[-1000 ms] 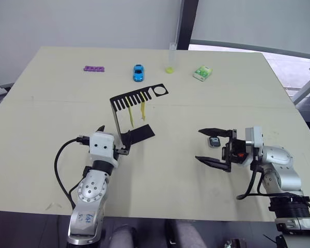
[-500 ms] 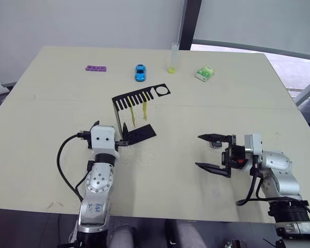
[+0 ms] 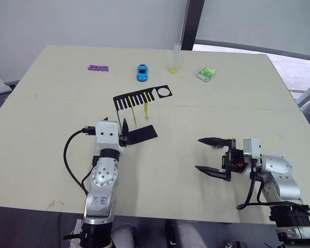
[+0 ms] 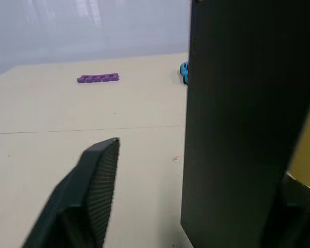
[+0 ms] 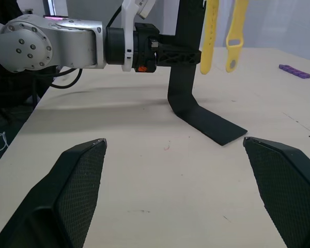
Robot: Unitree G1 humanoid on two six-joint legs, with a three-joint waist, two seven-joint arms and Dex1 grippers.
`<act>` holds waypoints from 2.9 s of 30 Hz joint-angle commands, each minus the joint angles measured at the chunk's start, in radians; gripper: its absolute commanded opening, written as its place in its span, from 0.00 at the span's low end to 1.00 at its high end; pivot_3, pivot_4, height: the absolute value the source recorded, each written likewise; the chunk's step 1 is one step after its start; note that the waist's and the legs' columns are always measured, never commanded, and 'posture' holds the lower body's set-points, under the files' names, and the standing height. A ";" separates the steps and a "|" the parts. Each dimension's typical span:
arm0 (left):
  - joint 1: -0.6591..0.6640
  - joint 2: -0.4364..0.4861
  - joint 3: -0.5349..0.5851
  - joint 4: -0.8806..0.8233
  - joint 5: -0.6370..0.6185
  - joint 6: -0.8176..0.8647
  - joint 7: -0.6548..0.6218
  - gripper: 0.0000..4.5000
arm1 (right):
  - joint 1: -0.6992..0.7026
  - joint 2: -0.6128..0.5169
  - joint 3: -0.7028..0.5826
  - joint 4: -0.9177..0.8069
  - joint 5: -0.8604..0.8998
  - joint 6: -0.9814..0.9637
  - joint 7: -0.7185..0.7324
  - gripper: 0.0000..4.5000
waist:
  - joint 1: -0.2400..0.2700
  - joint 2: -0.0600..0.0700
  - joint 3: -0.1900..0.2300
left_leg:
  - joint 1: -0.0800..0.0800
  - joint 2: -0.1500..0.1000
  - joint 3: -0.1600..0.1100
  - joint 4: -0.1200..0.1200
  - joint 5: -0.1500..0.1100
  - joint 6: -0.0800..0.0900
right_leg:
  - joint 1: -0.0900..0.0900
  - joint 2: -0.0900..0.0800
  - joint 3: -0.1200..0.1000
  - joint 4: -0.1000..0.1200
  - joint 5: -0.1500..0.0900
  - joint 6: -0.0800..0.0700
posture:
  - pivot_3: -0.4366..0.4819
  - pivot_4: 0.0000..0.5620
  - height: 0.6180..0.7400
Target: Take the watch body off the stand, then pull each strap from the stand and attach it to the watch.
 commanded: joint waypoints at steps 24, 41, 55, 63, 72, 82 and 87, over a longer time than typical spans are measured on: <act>-0.122 0.053 0.012 0.076 -0.022 -0.059 -0.051 0.01 | 0.024 0.215 0.119 -0.564 -0.056 0.483 -0.713 1.00 | 0.001 -0.001 0.000 | -0.004 0.000 0.000 0.000 0.000 -0.001 | -0.004 -0.001 0.000 0.002 0.000 0.000 | 0.48 0.27 1.00; -0.155 -0.016 0.008 0.188 -0.045 -0.122 -0.001 0.01 | -0.124 0.471 0.280 -0.410 -0.289 0.495 -1.022 1.00 | 0.000 -0.003 -0.002 | -0.005 -0.001 0.001 0.000 0.001 0.000 | -0.007 -0.001 -0.001 0.002 0.000 0.000 | 0.48 0.27 1.00; -0.129 -0.013 -0.007 0.159 -0.041 -0.118 -0.011 0.01 | -0.235 0.589 0.280 -0.272 -0.326 0.425 -1.050 1.00 | -0.002 -0.003 -0.002 | -0.008 -0.001 0.002 0.000 0.001 0.000 | -0.011 -0.001 -0.001 0.004 0.000 0.000 | 0.48 0.27 1.00; -0.122 -0.015 -0.006 0.150 -0.040 -0.114 -0.004 0.01 | -0.251 0.600 0.258 -0.237 -0.346 0.411 -1.066 1.00 | -0.003 -0.003 -0.002 | -0.010 -0.001 0.002 0.000 0.001 0.000 | -0.012 -0.001 -0.001 0.004 0.000 0.000 | 0.48 0.27 1.00; -0.114 -0.015 -0.009 0.142 -0.043 -0.110 -0.008 0.00 | -0.257 0.601 0.246 -0.233 -0.348 0.394 -1.068 0.94 | -0.003 -0.003 -0.002 | -0.010 -0.001 0.002 0.000 0.001 0.000 | -0.013 -0.001 -0.001 0.004 0.000 0.000 | 0.48 0.27 1.00; -0.113 -0.017 -0.012 0.139 -0.044 -0.106 -0.010 0.00 | -0.258 0.625 0.257 -0.221 -0.350 0.391 -1.066 0.00 | -0.003 -0.003 -0.002 | -0.010 -0.001 0.002 0.000 0.001 0.000 | -0.013 -0.001 -0.001 0.004 0.000 0.000 | 0.48 0.27 1.00; -0.109 -0.018 -0.012 0.133 -0.044 -0.102 -0.009 0.00 | -0.256 0.625 0.259 -0.225 -0.345 0.388 -1.058 0.00 | -0.003 -0.003 -0.002 | -0.010 -0.001 0.002 0.000 0.001 0.000 | -0.013 -0.001 -0.001 0.004 0.000 0.000 | 0.48 0.27 1.00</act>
